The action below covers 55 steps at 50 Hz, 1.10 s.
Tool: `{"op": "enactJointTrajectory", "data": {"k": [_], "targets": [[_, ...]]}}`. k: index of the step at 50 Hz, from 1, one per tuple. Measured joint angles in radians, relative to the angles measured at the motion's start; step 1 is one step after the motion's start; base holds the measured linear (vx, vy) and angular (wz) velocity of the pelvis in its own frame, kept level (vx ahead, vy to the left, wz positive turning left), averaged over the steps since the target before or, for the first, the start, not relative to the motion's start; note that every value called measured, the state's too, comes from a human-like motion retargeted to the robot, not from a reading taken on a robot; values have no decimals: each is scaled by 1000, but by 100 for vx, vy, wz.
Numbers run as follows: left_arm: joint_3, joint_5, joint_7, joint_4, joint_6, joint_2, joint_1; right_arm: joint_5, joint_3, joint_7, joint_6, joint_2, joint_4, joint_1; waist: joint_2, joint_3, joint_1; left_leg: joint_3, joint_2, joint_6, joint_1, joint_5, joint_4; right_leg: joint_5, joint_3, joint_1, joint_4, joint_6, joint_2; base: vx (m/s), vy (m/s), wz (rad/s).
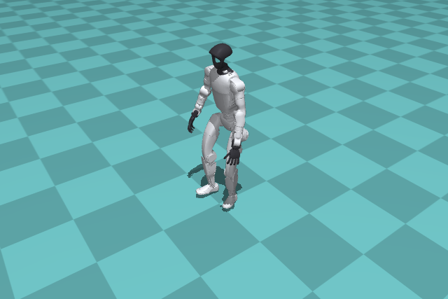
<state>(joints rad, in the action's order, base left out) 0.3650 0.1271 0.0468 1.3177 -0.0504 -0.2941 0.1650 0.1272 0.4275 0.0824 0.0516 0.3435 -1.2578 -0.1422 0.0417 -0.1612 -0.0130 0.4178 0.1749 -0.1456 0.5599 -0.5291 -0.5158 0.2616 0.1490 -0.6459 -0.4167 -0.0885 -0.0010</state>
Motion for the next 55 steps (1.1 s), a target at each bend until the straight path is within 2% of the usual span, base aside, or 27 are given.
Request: {"op": "enactJointTrajectory", "data": {"k": [12, 18, 23, 28, 35, 42, 46, 50, 55], "targets": [[44, 42, 1, -9, -3, 3, 51, 83, 65, 9, 10, -13, 43, -98, -17, 77, -33, 30, -28, -15, 53, -41, -27, 57, 42, -156, -250, 57, -87, -1, 1, 9], [79, 67, 14, 1, -9, -4, 106, 135, 103, 49, 23, -11, 107, -175, -23, 133, -45, 29, -21, 1, 113, -67, -110, 89, 80, -263, -369, 58, -155, 1, -5, 27], [102, 76, 41, -18, -17, -9, 176, 177, 140, 109, 35, 1, 172, -244, -24, 182, -30, -3, 7, 20, 188, -103, -241, 95, 87, -322, -410, 58, -154, 3, -15, 31], [135, 75, 78, -49, -16, -17, 268, 223, 189, 185, 41, 21, 234, -340, -18, 238, 8, -43, 63, 22, 304, -153, -451, 153, 105, -389, -502, 20, -143, 2, -22, 30], [225, 56, 126, -73, -10, -18, 466, 264, 278, 298, 49, 47, 292, -547, -14, 326, 52, -89, 147, -21, 497, -205, -777, 258, 156, -537, -735, -62, -172, -3, -27, 50], [350, 54, 140, -39, -2, -22, 729, 293, 374, 382, 56, 53, 301, -799, -23, 419, 73, -157, 171, -68, 669, -330, -985, 334, 211, -708, -948, -130, -227, -8, -24, 57], [421, 63, 140, 5, 3, -29, 901, 309, 419, 412, 55, 52, 282, -948, -36, 458, 55, -203, 134, -92, 799, -344, -1015, 366, 234, -822, -1042, -168, -291, -12, -18, 97], [480, 69, 138, 57, 11, -40, 1068, 326, 455, 427, 52, 50, 249, -1089, -40, 497, 24, -252, 73, -116, 930, -344, -1033, 397, 234, -924, -1127, -173, -369, -10, -8, 110], [535, 70, 142, 122, 18, -57, 1253, 340, 488, 429, 50, 49, 202, -1243, -17, 625, -16, -344, -11, -116, 1008, -344, -1087, 462, 249, -924, -1241, -173, -462, -5, -3, 101]]}}
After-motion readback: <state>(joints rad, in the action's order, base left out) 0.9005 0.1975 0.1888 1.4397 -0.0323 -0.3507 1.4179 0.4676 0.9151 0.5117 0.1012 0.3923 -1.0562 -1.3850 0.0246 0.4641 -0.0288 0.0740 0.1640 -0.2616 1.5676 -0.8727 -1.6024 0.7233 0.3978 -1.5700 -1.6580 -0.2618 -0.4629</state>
